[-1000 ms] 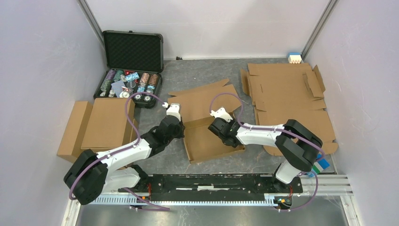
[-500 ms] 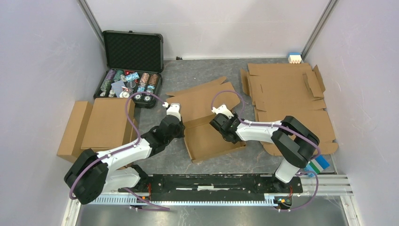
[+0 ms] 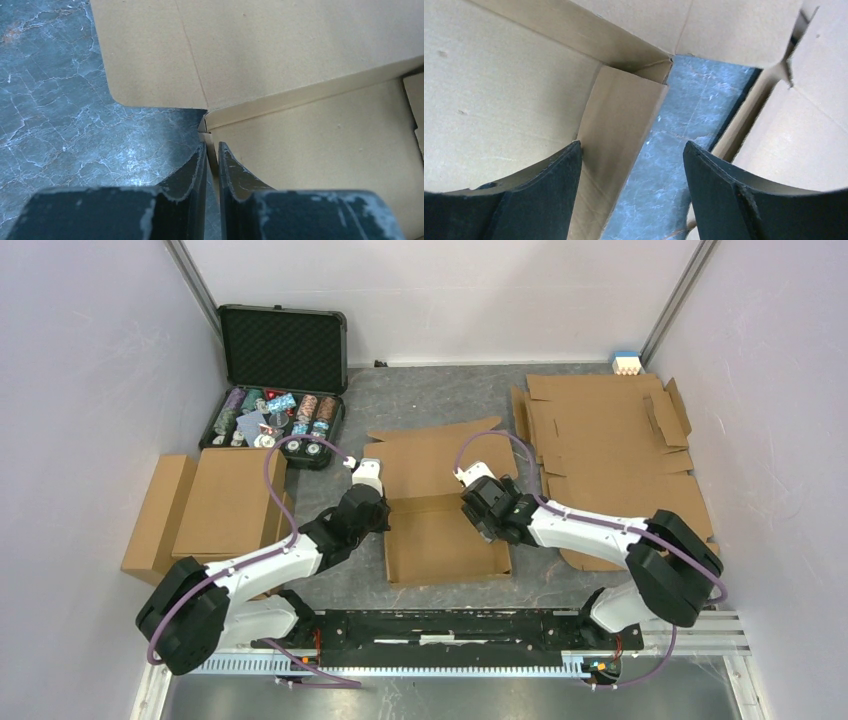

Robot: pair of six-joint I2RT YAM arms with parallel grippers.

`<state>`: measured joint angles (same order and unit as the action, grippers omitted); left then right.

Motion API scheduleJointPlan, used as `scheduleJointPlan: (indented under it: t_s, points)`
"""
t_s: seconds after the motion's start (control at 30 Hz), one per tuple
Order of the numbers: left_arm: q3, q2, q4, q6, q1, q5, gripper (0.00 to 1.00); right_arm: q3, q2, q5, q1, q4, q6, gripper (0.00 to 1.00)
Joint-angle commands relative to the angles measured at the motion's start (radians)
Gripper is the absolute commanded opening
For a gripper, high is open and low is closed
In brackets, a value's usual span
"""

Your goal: Fold the paper box

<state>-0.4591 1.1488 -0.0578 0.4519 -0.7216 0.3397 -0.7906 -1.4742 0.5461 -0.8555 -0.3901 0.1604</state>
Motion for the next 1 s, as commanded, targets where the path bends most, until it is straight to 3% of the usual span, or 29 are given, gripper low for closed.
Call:
scheduleJointPlan:
  t_s: [0.0,0.23,0.33,0.53,0.6,0.73,0.87,0.97]
  points:
    - [0.002,-0.017,0.024,-0.012,-0.001,0.022,0.17,0.042,0.058,-0.116,0.003,-0.050,0.024,0.78]
    - [0.000,-0.016,0.023,-0.011,-0.002,0.018,0.18,0.117,0.121,-0.219,0.001,-0.061,0.058,0.76]
    - [0.000,-0.015,0.023,-0.009,-0.006,0.024,0.18,0.107,0.119,-0.167,-0.002,-0.091,0.078,0.63]
    - [0.007,-0.023,0.023,0.003,-0.009,0.030,0.19,0.051,0.048,-0.019,-0.005,-0.118,0.079,0.26]
    - [-0.013,-0.014,0.047,0.009,-0.009,0.036,0.26,0.037,0.026,0.019,-0.006,-0.105,0.078,0.15]
    - [-0.166,0.015,0.292,0.027,-0.010,0.039,0.46,0.020,0.006,0.048,-0.005,-0.043,0.082,0.00]
    - [-0.227,0.021,0.415,0.073,-0.010,0.022,0.70,0.014,0.003,0.049,-0.005,0.008,0.105,0.00]
    - [-0.227,0.003,0.438,0.102,-0.012,-0.019,0.80,0.031,0.018,0.066,-0.005,0.040,0.127,0.00]
